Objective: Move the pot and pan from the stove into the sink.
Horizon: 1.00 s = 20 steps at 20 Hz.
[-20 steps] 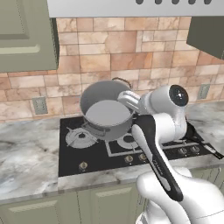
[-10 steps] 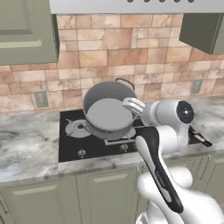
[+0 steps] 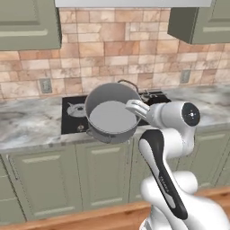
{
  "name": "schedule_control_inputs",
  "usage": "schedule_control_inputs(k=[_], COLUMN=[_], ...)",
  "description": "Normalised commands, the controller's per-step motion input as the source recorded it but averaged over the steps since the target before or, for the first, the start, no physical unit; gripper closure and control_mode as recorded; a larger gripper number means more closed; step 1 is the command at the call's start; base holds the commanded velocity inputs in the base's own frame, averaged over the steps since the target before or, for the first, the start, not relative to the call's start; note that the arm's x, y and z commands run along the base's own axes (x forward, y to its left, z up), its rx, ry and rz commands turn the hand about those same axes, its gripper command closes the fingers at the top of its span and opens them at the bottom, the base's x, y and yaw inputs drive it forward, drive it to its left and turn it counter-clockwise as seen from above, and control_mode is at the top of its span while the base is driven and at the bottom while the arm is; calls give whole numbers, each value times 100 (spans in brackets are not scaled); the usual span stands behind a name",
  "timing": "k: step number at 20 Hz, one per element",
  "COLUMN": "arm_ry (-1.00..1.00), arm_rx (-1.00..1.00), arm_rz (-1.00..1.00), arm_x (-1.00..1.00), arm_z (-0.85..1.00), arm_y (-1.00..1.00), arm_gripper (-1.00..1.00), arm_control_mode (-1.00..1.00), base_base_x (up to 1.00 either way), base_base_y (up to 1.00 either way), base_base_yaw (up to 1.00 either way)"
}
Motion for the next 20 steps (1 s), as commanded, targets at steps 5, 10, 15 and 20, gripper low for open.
schedule_control_inputs(k=[5,10,15,20], arm_ry=[0,0,0,0], arm_rx=[0,0,0,0], arm_rz=[0,0,0,0], arm_x=[0,0,0,0], arm_z=[0,0,0,0], arm_y=[0,0,0,0], arm_gripper=[100,100,100,100], arm_control_mode=[100,100,100,100], base_base_x=[-40,-20,-19,-15], base_base_y=[-2,-16,-6,-1], base_base_yaw=[6,35,46,49])
